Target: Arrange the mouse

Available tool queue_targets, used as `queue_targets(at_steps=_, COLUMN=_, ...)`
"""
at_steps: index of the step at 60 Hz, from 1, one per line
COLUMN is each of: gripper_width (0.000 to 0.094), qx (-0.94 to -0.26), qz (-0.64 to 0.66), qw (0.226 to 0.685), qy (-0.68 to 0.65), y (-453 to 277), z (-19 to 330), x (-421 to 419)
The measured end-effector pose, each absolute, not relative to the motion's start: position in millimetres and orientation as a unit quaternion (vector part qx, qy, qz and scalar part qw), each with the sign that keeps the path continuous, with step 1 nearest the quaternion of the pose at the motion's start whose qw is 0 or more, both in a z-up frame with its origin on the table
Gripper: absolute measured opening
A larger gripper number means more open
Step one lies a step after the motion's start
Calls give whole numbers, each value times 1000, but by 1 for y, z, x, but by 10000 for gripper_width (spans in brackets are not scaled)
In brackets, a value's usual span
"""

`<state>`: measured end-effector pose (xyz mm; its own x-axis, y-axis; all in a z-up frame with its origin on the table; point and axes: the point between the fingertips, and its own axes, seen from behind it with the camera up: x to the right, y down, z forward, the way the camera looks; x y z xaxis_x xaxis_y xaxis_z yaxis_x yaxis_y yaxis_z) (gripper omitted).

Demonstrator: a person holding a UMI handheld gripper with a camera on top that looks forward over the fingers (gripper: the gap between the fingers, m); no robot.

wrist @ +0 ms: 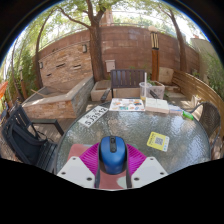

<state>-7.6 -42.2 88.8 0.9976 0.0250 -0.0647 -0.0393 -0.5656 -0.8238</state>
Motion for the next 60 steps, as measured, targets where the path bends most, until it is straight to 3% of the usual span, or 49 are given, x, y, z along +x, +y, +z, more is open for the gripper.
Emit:
queue_targets(at_steps=8, gripper_width=410, qx=-902, qz=32, qw=431, qy=-3, y=-46, z=16, x=-36)
queue_targets(at_steps=16, gripper_width=519, qx=-912, qz=34, qw=408, qy=-8, y=-52, z=-2, x=-45)
queue_targets(at_steps=19, gripper_width=632, qx=-913, qz=24, qw=406, qy=-12, y=-56, z=2, x=-42)
queue_targets(at_steps=23, gripper_width=871, qx=-913, qz=27, qw=406, qy=-20, y=-64, z=15, x=-48)
queue_targets(at_steps=25, gripper_width=832, qx=-912, qz=26, qw=408, qy=-23, y=-68, z=29, x=-46)
queue_targets(at_steps=46, gripper_width=850, qx=-905, qz=-15, qw=424, qy=-33, y=-142, z=145, x=-39)
queue_targets(at_steps=60, gripper_width=849, qx=-903, qz=-28, qw=427, qy=-38, y=-185, z=170, x=-35)
